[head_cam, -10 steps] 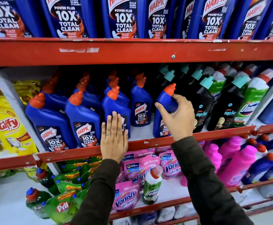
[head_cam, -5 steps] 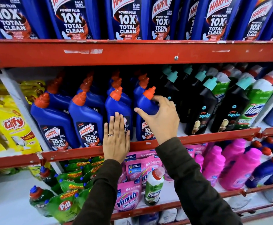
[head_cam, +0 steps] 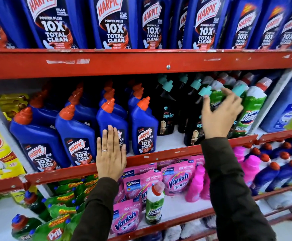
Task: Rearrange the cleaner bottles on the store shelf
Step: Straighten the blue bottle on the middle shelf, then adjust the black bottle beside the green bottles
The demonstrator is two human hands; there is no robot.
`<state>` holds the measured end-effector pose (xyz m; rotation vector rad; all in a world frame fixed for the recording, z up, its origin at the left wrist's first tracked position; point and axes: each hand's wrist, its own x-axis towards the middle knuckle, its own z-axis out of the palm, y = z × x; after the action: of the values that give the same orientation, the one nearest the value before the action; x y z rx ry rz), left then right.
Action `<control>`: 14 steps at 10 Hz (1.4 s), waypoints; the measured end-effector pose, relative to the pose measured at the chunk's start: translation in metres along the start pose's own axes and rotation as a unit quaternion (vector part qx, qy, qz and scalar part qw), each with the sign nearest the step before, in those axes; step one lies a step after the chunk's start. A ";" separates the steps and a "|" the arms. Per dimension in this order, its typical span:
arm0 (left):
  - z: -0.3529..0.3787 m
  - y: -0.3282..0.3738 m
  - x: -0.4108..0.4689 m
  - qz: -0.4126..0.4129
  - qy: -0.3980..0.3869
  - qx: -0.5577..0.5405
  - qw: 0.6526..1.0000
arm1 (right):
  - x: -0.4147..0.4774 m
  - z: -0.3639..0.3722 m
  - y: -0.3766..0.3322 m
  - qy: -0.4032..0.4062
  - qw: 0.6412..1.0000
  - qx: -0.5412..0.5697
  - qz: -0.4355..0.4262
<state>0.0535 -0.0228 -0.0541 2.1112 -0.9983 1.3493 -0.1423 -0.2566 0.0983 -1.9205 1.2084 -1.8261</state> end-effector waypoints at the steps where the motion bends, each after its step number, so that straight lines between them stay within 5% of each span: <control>1: 0.001 0.000 0.000 -0.002 0.000 -0.004 1.000 | 0.016 0.002 0.021 -0.016 0.993 -0.081 0.086; 8: 0.001 0.000 0.000 -0.015 -0.007 -0.034 0.999 | 0.051 -0.011 0.059 -0.104 0.990 -0.002 0.092; 11: 0.002 0.000 -0.002 -0.016 -0.006 -0.040 0.999 | 0.021 -0.055 -0.004 -0.043 0.998 -0.018 0.028; 14: 0.002 -0.001 -0.002 -0.015 -0.009 -0.040 0.999 | -0.006 -0.058 -0.048 -0.126 0.990 0.051 0.042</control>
<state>0.0549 -0.0230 -0.0566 2.0741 -1.0061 1.2579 -0.1757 -0.2012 0.1370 -1.9425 1.0737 -1.5175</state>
